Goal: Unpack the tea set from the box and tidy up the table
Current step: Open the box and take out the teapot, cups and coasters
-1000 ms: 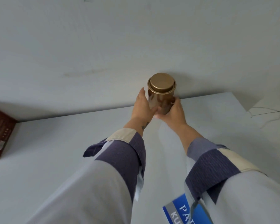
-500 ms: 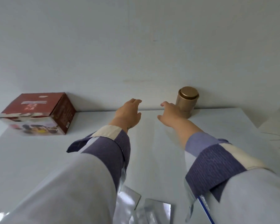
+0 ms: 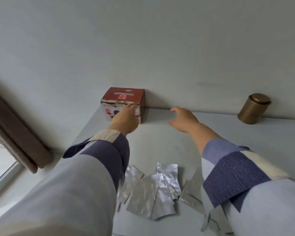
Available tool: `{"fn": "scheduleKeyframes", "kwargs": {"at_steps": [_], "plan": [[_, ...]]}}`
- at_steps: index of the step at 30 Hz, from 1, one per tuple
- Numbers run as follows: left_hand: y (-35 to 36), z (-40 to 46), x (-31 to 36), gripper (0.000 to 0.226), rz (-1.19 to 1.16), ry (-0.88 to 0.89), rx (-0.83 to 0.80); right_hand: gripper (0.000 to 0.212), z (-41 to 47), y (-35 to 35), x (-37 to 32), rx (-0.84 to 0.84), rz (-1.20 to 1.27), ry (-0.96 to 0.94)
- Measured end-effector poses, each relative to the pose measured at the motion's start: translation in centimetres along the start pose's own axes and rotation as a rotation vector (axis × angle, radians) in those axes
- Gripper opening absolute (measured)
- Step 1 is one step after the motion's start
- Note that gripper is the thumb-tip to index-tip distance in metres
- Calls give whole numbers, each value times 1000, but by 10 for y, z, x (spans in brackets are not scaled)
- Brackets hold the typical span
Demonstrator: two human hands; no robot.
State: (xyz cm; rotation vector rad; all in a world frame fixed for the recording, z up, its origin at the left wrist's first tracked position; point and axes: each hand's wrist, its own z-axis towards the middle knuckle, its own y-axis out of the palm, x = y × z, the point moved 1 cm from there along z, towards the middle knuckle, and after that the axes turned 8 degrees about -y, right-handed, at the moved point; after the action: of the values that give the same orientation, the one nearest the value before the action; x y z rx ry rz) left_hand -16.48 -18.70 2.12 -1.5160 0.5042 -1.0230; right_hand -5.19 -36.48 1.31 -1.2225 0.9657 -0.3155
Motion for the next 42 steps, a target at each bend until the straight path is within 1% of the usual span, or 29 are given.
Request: {"fn": "scheduleKeyframes", "kwargs": {"at_steps": [6,10,13,16,17,20,24,27,29,33,37,39,42], "plan": [[-10,-3,-66,49,-61,-66,22,55,15,34,-50,-38,27,-39],[-6,15,-87,49,-64,-94,31,53,42,54,-70,-54,46,-59],[2,40,-97,50,-80,-109,22,45,71,66,-78,-48,67,-57],[16,70,-105,53,-83,-127,7,33,105,78,-81,-24,141,-11],[22,80,-107,54,-87,-131,-2,33,116,82,-82,-9,177,10],[41,103,-115,55,-104,-128,-7,41,145,98,-81,45,258,62],[53,125,-128,54,-60,-110,56,36,171,114,-78,186,300,126],[59,135,-136,56,-12,-116,50,38,183,121,-75,256,342,194],[63,139,-138,54,-1,-117,53,41,188,126,-74,266,391,239],[71,146,-140,48,-84,-137,72,40,189,131,-75,315,478,294],[70,153,-146,44,-134,-142,101,32,186,129,-85,410,518,356],[69,156,-151,38,-101,-110,120,26,185,128,-86,413,587,401],[61,161,-155,27,-13,-33,181,20,182,126,-86,346,677,425]]}}
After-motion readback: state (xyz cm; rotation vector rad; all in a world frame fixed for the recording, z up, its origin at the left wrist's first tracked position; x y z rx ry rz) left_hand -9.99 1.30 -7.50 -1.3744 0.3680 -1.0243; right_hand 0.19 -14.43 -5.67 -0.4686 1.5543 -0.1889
